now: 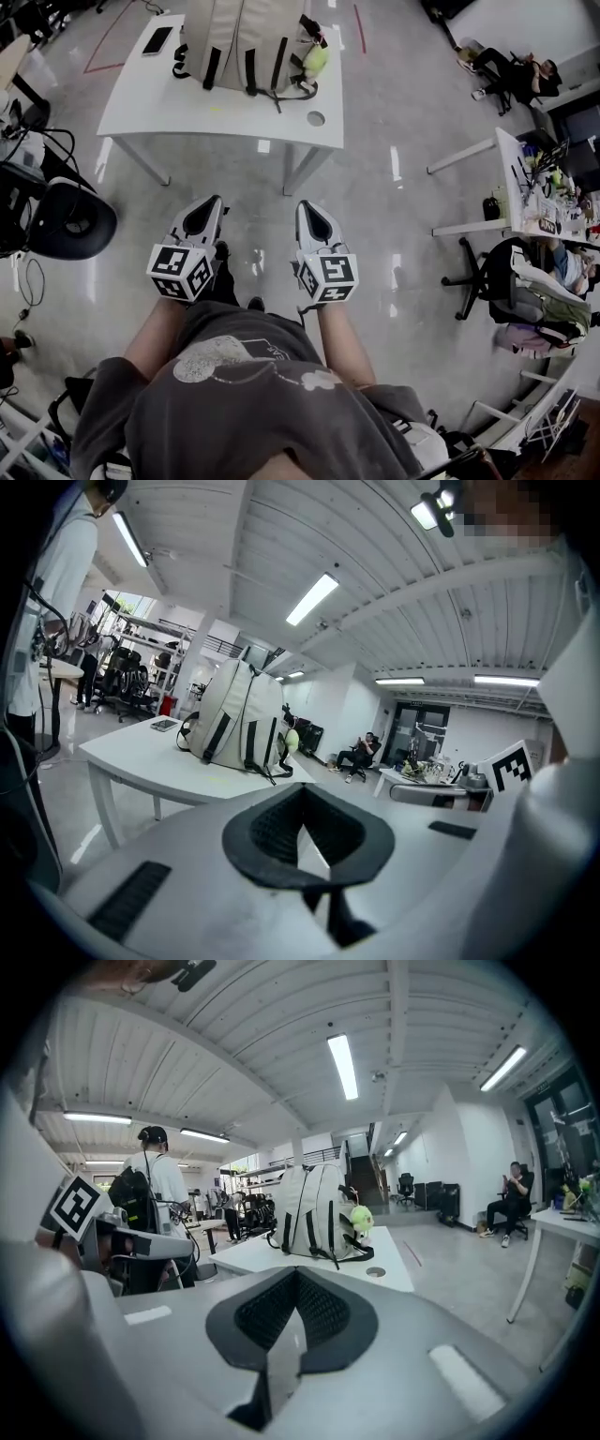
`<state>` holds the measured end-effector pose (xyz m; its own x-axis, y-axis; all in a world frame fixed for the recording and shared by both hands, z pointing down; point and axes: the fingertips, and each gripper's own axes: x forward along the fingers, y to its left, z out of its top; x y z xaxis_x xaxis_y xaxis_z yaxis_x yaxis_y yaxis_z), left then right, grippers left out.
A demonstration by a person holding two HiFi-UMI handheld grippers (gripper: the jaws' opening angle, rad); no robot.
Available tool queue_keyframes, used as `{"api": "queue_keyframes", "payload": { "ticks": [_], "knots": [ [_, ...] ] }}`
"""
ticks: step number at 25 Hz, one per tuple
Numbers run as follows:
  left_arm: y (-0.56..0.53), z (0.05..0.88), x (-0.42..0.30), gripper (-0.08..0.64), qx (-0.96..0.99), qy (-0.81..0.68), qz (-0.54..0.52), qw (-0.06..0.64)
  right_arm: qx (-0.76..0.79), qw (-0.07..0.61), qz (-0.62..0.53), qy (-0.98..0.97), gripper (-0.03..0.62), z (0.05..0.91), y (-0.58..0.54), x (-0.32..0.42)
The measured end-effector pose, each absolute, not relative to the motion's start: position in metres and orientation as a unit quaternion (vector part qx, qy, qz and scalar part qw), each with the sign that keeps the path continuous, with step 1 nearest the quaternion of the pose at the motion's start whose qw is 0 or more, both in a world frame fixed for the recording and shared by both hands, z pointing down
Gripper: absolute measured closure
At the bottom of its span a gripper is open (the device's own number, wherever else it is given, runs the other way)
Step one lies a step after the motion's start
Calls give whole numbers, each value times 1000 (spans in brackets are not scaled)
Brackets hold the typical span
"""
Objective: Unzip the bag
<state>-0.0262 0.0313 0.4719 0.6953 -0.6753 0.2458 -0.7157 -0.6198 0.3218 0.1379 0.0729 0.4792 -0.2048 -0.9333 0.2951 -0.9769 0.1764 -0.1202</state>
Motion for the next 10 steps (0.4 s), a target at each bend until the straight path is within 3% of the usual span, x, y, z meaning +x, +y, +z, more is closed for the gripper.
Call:
{"api": "queue_keyframes", "payload": {
  "ticks": [10],
  "knots": [
    [115, 456, -38, 554, 892, -402, 43, 200, 607, 78, 141, -778, 592, 473, 147, 126]
  ]
}}
